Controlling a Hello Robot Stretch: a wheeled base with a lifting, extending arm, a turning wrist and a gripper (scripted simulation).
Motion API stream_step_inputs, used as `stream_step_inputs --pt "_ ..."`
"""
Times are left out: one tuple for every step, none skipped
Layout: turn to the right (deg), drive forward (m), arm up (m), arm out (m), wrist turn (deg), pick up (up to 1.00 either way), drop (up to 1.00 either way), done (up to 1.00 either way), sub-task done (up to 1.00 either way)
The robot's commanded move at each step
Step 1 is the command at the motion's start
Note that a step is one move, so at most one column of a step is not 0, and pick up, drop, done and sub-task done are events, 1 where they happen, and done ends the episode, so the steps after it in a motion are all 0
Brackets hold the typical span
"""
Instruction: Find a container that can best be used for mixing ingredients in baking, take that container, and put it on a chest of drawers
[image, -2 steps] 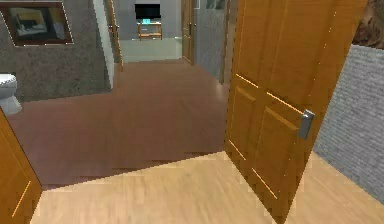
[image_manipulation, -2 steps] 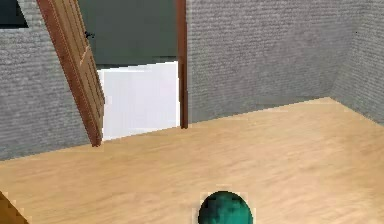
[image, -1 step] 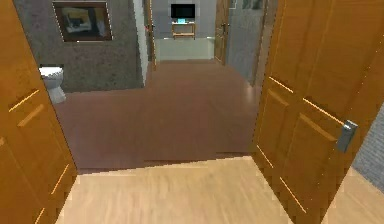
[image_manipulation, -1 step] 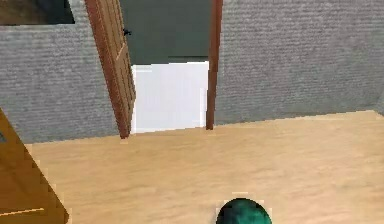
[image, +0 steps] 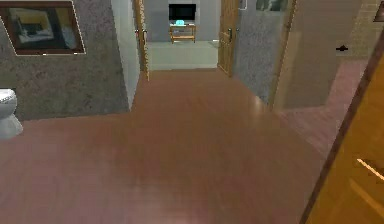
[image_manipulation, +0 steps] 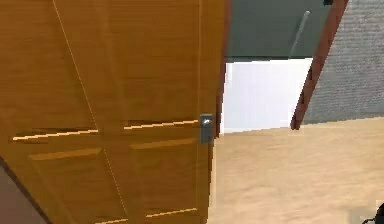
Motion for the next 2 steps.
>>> stream_step_inputs --pt "0.0 1.00 0.00 0.00 0.0 0.00 0.00 0.00 0.00" --pt "0.0 1.00 0.00 0.00 0.0 0.00 0.00 0.00 0.00"
